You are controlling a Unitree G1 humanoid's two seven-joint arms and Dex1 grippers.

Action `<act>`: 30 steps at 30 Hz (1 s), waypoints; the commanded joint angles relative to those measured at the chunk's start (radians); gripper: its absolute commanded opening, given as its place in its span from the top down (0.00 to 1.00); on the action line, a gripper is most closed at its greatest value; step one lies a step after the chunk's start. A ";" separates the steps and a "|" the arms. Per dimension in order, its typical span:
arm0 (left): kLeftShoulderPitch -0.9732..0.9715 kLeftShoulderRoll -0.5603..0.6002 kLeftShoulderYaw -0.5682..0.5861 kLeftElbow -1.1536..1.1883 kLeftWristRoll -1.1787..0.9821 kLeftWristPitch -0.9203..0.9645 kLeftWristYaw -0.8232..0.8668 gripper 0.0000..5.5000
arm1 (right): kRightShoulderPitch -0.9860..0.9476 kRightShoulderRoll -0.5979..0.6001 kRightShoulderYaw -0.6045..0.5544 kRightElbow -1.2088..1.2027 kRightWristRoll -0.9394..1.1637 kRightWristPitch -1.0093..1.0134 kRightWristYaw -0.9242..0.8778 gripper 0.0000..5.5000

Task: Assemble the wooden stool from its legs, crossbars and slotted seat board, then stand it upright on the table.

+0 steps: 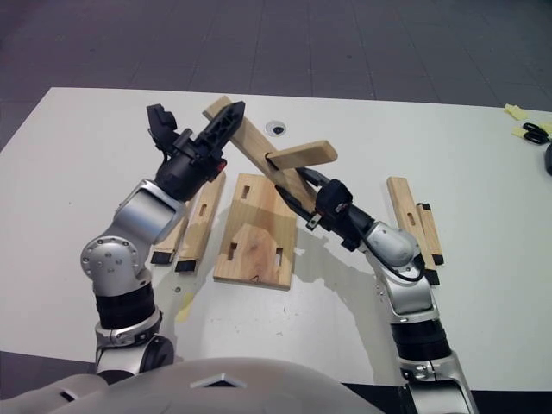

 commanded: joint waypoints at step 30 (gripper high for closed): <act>0.081 0.463 0.294 -0.160 -0.059 0.026 -0.247 0.81 | 0.189 -0.250 -0.006 -0.104 -0.069 0.288 0.131 0.02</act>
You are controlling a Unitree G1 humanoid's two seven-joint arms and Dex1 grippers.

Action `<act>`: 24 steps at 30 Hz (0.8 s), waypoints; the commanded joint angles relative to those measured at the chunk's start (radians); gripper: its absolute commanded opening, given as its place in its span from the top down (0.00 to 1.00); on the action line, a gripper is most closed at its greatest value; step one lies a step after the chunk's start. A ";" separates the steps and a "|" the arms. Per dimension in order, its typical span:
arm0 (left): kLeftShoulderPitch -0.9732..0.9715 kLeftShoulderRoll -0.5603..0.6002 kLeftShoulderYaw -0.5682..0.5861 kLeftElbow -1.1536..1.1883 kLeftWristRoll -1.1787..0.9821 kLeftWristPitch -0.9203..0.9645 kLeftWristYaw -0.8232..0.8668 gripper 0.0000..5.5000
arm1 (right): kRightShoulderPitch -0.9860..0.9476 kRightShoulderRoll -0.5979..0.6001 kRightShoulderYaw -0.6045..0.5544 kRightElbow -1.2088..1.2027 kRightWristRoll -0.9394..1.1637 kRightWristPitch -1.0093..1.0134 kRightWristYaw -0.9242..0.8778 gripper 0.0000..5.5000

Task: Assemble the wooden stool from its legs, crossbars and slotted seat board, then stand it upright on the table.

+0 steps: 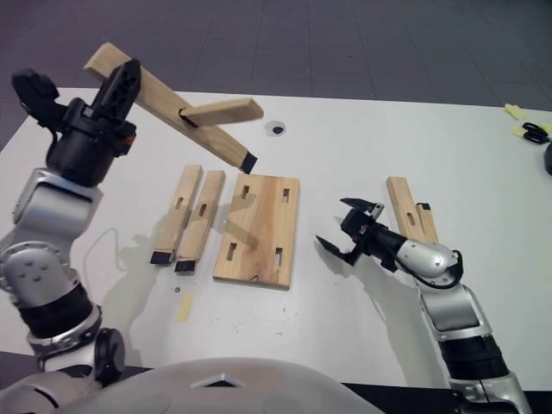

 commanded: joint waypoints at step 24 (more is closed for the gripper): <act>-0.084 0.274 -0.032 0.187 -0.237 0.192 -0.120 0.81 | 0.138 0.238 0.320 -0.252 -0.011 0.115 -0.146 0.02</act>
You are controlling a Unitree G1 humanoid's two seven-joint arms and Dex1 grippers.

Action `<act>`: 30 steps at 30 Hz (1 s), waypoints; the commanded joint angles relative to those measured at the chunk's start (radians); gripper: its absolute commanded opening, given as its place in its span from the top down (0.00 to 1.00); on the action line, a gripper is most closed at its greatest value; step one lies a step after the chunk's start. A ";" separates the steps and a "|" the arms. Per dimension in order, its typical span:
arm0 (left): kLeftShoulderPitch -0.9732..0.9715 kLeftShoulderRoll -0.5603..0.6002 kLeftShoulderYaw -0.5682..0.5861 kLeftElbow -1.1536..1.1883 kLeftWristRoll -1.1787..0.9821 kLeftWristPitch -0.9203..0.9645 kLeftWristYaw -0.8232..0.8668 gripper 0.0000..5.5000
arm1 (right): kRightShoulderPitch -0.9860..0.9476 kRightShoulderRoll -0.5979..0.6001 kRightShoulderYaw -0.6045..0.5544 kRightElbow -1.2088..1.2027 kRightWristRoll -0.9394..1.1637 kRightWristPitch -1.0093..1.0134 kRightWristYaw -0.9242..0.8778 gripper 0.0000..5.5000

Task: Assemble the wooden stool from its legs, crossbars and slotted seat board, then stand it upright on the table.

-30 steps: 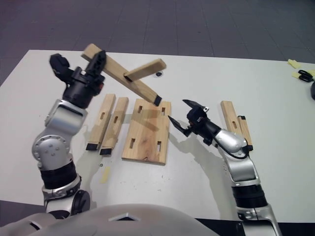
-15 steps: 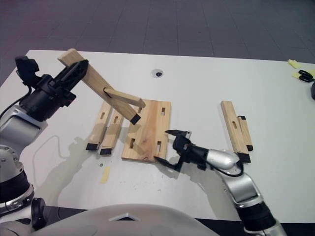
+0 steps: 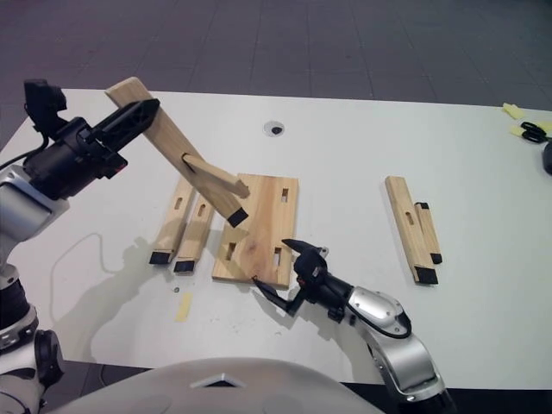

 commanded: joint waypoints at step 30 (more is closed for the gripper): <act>0.035 0.097 -0.003 -0.016 -0.084 0.045 -0.053 0.81 | 0.097 0.022 -0.192 0.000 -0.080 0.086 -0.197 0.02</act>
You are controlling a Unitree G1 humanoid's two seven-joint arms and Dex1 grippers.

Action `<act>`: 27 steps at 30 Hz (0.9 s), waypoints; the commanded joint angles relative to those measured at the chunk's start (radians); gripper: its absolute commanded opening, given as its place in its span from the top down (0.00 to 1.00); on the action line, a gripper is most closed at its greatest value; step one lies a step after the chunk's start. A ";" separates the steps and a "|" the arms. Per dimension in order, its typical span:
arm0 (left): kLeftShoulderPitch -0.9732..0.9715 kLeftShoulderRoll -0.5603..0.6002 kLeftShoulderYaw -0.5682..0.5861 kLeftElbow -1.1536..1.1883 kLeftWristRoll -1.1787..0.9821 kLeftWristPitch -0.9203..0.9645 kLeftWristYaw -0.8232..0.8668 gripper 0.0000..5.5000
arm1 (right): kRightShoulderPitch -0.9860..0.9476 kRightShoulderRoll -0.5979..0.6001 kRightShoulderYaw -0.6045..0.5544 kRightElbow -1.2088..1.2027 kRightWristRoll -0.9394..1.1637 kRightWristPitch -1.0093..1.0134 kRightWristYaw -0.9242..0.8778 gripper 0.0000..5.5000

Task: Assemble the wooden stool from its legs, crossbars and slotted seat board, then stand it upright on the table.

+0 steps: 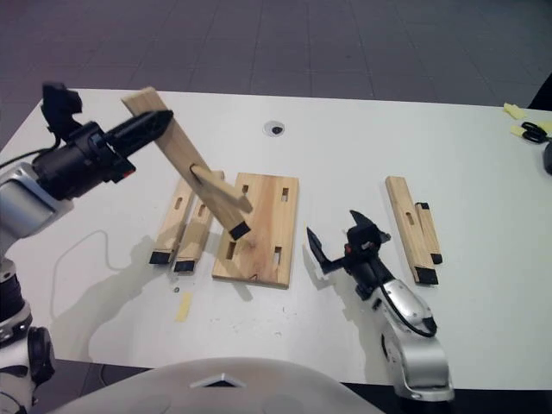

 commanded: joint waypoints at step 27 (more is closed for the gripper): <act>0.113 0.042 0.058 0.115 0.314 -0.054 -0.148 0.81 | -0.069 0.037 0.226 0.088 -0.047 0.016 0.036 0.02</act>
